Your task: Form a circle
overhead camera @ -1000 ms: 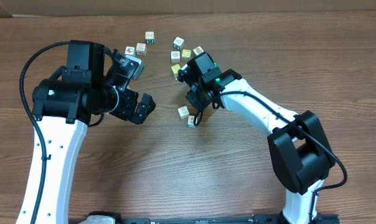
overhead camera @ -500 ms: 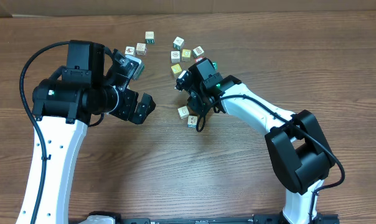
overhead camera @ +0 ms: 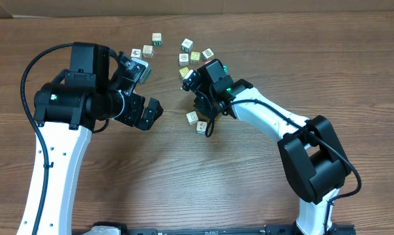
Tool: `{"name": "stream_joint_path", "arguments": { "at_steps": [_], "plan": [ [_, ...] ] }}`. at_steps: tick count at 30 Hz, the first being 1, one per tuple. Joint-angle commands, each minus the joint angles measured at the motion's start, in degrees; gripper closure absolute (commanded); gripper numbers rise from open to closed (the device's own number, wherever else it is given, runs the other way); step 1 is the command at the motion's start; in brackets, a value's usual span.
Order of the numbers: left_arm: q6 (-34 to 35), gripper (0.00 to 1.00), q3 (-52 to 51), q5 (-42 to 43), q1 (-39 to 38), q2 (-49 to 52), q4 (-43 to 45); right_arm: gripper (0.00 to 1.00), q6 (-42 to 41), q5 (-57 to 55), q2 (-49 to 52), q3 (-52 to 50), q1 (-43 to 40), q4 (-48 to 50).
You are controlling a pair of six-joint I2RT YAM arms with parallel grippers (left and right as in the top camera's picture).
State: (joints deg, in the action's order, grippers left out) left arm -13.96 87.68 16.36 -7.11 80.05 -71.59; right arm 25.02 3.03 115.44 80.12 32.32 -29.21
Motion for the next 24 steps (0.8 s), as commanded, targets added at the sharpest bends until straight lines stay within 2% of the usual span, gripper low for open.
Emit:
{"name": "stream_joint_path", "arguments": {
  "at_steps": [1,24],
  "plan": [
    [-1.3,0.0,-0.2,1.0,0.0,0.3,0.0,0.96,-1.2,0.5,0.3,-0.3,-0.2,0.7],
    [-1.3,0.01,-0.2,1.1,0.0,0.3,0.0,0.96,-2.7,0.6,3.3,-0.5,-1.2,0.0]
  ]
}}
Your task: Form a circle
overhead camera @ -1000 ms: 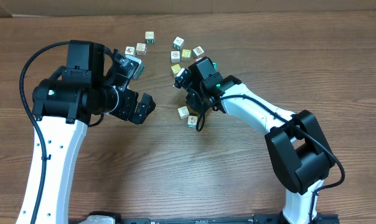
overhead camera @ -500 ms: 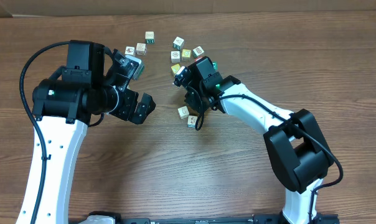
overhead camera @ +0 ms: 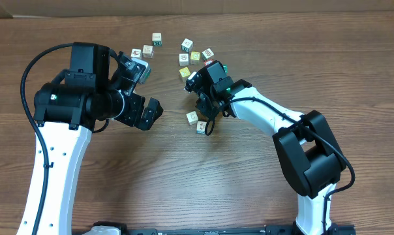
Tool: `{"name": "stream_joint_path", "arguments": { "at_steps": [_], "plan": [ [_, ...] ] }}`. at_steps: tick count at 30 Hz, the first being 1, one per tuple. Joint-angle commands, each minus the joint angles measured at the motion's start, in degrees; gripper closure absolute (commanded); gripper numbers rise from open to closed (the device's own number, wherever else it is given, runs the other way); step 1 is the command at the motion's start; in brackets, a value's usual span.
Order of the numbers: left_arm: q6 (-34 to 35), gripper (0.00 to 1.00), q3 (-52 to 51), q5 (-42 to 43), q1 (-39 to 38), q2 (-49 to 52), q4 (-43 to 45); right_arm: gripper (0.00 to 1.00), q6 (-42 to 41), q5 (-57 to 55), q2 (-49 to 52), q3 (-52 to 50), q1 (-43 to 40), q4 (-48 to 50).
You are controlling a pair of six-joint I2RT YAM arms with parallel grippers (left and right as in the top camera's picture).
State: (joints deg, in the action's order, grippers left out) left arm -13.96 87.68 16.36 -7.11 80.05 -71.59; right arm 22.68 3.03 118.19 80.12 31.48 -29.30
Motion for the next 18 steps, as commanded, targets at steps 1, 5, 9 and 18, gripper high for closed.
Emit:
{"name": "stream_joint_path", "arguments": {
  "at_steps": [1,5,9,18],
  "plan": [
    [-1.3,0.0,-0.2,1.1,0.0,0.3,0.0,0.96,-0.3,0.5,0.6,-0.8,-0.4,0.3],
    [-1.3,0.0,-0.2,1.0,0.0,0.3,0.0,0.96,-0.4,1.2,0.6,-2.0,-0.4,0.8],
    [-1.3,0.0,-0.2,1.0,0.0,0.3,0.0,0.95,-0.3,1.2,0.6,-2.3,-0.4,1.2],
    [-1.3,0.01,-0.2,1.0,0.0,0.3,0.0,0.77,-0.4,1.2,0.6,-2.3,-0.4,2.3]
  ]
}}
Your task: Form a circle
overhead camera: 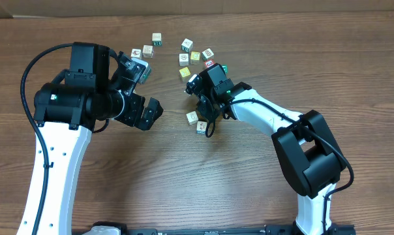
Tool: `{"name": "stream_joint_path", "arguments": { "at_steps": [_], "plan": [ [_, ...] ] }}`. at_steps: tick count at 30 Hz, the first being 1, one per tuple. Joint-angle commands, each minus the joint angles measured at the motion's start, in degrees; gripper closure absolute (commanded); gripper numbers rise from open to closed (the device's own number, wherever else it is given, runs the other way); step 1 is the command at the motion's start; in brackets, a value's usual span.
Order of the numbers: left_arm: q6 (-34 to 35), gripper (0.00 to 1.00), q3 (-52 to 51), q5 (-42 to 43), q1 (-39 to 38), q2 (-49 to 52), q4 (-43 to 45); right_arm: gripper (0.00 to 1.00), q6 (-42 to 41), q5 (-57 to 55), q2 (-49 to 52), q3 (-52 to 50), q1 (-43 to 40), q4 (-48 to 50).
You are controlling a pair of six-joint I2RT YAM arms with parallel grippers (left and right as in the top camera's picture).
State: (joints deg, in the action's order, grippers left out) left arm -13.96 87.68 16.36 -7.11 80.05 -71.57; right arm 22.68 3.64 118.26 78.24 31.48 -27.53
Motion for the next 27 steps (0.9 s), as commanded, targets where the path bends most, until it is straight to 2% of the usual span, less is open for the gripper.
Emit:
{"name": "stream_joint_path", "arguments": {
  "at_steps": [1,12,18,27],
  "plan": [
    [-1.3,0.0,-0.2,1.1,0.0,0.3,0.0,0.77,-0.4,0.5,0.5,-0.5,-0.4,0.5],
    [-1.3,0.0,-0.2,1.0,0.0,0.3,0.0,0.74,-8.1,0.3,0.5,-0.5,-0.6,1.2],
    [-1.3,0.01,-0.2,1.1,0.0,0.3,0.0,0.78,-13.9,0.3,0.5,-0.5,-1.2,2.0],
    [-1.3,0.01,-0.2,1.0,0.0,0.3,0.0,0.78,-18.5,0.6,0.5,-0.5,-1.2,1.7]
  ]
}}
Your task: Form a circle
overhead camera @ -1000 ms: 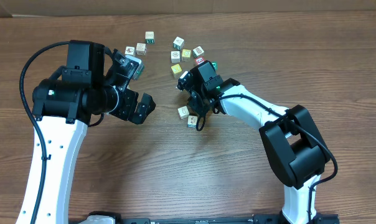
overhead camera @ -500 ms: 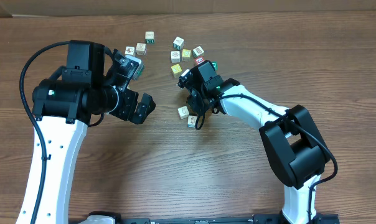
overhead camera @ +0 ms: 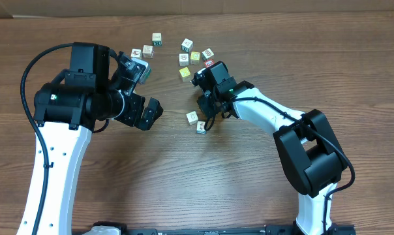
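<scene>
Several small wooden picture blocks lie scattered on the table. A loose cluster sits at the back: one block (overhead camera: 157, 38), a pair (overhead camera: 142, 52), another (overhead camera: 187, 44), a yellow one (overhead camera: 185, 73) and a red-topped one (overhead camera: 209, 64). Two more blocks (overhead camera: 192, 117) (overhead camera: 201, 126) lie nearer the middle. My right gripper (overhead camera: 207, 112) points down just right of those two; its fingers are hidden under the wrist. My left gripper (overhead camera: 146, 112) hangs open and empty left of them.
The brown wooden table (overhead camera: 262, 189) stretches to the front and both sides. A cardboard edge (overhead camera: 197, 6) runs along the back. The left arm's body (overhead camera: 73, 98) stands at the left, and the right arm's base (overhead camera: 314, 170) at the right.
My right wrist has shifted slightly right and back, and the yellow block beside it now shows fully. The blocks and the left arm have not moved.
My right wrist first hung over the yellow block's edge and hid the red-topped one. It then stood a little farther right at each moment, uncovering both. The two middle blocks stayed in place, and the left arm held still throughout.
</scene>
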Tool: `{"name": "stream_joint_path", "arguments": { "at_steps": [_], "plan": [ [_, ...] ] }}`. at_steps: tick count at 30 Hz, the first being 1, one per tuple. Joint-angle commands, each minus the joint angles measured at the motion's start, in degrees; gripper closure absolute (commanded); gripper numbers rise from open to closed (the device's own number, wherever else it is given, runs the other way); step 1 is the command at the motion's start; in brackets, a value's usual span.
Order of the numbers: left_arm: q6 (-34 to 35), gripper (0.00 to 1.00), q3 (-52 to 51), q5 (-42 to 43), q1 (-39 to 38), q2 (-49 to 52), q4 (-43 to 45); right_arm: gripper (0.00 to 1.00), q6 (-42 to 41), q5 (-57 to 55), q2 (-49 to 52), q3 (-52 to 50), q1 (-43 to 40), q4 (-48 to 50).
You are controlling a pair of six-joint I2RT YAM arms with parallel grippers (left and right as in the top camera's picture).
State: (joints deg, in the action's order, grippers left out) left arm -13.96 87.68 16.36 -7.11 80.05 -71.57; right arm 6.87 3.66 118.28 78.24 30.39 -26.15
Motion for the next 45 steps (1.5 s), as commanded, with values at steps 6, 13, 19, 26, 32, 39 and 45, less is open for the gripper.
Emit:
{"name": "stream_joint_path", "arguments": {
  "at_steps": [6,13,19,26,32,39,45],
  "plan": [
    [-1.3,0.01,-0.2,1.1,0.0,0.3,0.0,0.78,-5.0,0.5,0.5,-0.5,-0.2,-0.1],
    [-1.3,0.0,-0.2,1.0,0.0,0.3,0.0,0.78,-6.7,0.5,0.5,-0.5,-0.1,-0.2],
    [-1.3,0.01,-0.2,1.0,0.0,0.3,0.0,0.78,-6.4,0.3,0.5,-0.5,0.1,-0.2],
    [-1.3,0.01,-0.2,1.1,0.0,0.3,0.0,0.78,0.7,0.5,0.5,-0.5,1.0,-1.0],
    [-1.3,0.0,-0.2,1.0,0.0,0.3,0.0,0.78,6.8,0.5,0.5,-0.5,2.0,-1.0],
    [-1.3,0.01,-0.2,1.1,0.0,0.3,0.0,0.78,11.7,-3.1,0.5,-0.5,2.4,-0.9],
    [-1.3,0.01,-0.2,1.1,0.0,0.3,0.0,0.78,11.7,-3.8,0.5,-0.5,2.4,-1.2]
  ]
}}
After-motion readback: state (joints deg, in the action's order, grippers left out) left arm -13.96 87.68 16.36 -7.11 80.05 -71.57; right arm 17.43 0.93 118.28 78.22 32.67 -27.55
